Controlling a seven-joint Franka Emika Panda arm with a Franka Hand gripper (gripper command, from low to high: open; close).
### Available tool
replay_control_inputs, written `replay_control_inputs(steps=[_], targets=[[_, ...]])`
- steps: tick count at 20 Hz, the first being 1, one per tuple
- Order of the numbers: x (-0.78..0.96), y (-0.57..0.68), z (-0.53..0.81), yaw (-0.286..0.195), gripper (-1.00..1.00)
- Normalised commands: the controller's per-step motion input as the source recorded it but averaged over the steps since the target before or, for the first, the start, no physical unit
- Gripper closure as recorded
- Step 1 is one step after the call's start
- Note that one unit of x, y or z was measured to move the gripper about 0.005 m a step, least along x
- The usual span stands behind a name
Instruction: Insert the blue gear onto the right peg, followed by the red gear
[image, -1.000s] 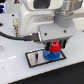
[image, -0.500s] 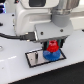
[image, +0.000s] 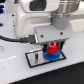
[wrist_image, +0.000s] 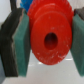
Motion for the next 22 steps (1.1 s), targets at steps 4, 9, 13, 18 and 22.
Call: replay_control_inputs(steps=[4, 9, 13, 18, 22], targets=[[0.0, 0.12, 0.35, 0.0, 1.0], [0.23, -0.04, -0.15, 0.0, 1.0], [0.28, -0.05, -0.05, 0.0, 1.0], [0.27, -0.01, 0.13, 0.0, 1.0], [0.26, 0.0, 0.27, 0.0, 1.0]])
